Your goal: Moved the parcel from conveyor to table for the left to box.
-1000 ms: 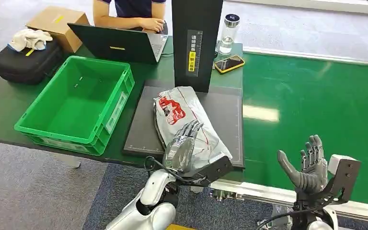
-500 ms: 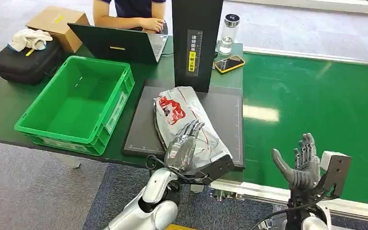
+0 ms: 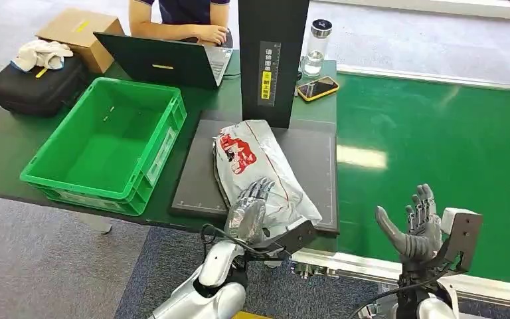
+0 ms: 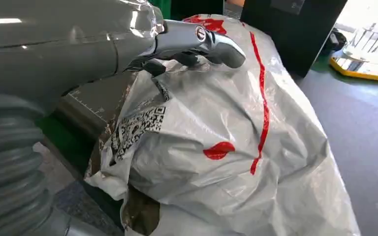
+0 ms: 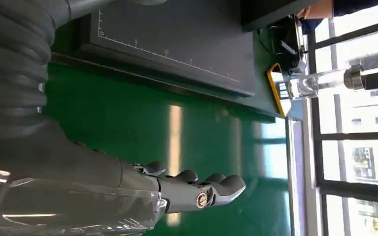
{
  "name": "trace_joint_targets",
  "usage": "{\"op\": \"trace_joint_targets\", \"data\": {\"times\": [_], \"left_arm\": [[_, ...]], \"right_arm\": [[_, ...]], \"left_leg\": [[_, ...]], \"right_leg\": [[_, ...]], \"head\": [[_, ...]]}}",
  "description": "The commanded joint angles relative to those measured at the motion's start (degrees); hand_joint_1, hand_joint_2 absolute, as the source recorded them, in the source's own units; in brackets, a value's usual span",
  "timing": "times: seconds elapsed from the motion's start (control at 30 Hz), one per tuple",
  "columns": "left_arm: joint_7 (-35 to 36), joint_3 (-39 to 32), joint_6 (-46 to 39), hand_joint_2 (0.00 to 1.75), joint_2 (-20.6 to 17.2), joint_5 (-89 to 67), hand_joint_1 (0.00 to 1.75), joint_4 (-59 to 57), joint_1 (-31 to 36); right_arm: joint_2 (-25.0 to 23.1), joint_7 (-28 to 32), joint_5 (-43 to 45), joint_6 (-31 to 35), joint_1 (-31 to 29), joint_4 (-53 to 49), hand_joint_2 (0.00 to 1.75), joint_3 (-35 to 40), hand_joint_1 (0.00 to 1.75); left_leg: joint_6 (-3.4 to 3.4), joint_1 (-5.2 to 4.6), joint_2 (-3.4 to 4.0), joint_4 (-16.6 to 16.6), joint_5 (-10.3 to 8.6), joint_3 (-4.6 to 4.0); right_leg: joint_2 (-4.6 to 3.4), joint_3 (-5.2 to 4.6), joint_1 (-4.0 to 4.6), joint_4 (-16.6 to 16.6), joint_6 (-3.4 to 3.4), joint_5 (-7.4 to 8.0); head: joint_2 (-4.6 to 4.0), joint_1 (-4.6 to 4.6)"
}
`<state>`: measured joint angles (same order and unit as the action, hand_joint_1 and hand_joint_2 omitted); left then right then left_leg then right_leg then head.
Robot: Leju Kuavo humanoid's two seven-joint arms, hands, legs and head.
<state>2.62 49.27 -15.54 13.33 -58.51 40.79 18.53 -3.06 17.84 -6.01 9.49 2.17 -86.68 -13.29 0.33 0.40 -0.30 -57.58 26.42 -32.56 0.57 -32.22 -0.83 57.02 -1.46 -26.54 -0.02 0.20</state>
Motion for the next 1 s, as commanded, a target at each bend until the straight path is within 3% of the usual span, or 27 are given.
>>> {"op": "trace_joint_targets", "data": {"times": [0.03,0.43,0.47,0.5,0.53,1.0], "left_arm": [[0.37,2.06,0.33,1.75,1.09,-0.09,0.0,-5.96,0.69],[-0.49,2.3,-0.38,1.75,2.58,-1.15,0.0,-10.49,1.73],[-0.57,2.36,-0.3,1.75,2.57,-1.21,0.23,-10.52,1.8],[-0.66,2.38,-0.15,1.75,2.61,-1.22,0.23,-10.6,1.88],[-0.66,2.38,-0.15,1.75,2.61,-1.22,1.75,-10.6,1.88],[-0.66,2.36,-0.04,1.75,2.59,-1.21,1.75,-10.66,1.98]], "right_arm": [[0.82,0.05,0.39,0.3,-0.97,2.92,1.75,1.15,0.0],[0.61,0.15,0.79,0.72,0.72,1.11,1.75,0.58,0.0],[0.56,0.15,0.79,0.74,0.77,1.0,1.75,0.53,0.0],[0.52,0.17,0.85,0.76,0.8,0.87,1.75,0.5,0.0],[0.52,0.17,0.85,0.76,0.8,0.87,1.75,0.5,0.0],[0.62,0.15,0.84,0.76,0.76,0.79,1.75,0.43,0.0]], "left_leg": [[-0.02,-0.01,0.11,0.13,0.02,0.22],[-0.02,-0.01,0.02,0.09,0.02,0.18],[-0.02,-0.01,0.01,0.11,0.02,0.22],[-0.02,0.0,0.0,0.07,0.02,0.16],[-0.01,-0.01,-0.01,0.04,0.01,0.11],[-0.01,0.0,0.01,0.03,0.01,0.11]], "right_leg": [[-0.12,0.18,0.0,-0.13,0.08,0.01],[-0.04,0.14,0.0,-0.08,0.07,-0.02],[-0.03,0.18,0.0,-0.11,0.08,-0.01],[-0.01,0.14,0.0,-0.08,0.06,-0.02],[0.0,0.08,0.0,-0.04,0.05,-0.01],[-0.02,0.08,0.0,-0.04,0.04,-0.01]], "head": [[0.0,0.0],[0.0,0.0],[0.0,0.0],[0.0,0.0],[0.0,0.0],[0.0,0.0]]}}
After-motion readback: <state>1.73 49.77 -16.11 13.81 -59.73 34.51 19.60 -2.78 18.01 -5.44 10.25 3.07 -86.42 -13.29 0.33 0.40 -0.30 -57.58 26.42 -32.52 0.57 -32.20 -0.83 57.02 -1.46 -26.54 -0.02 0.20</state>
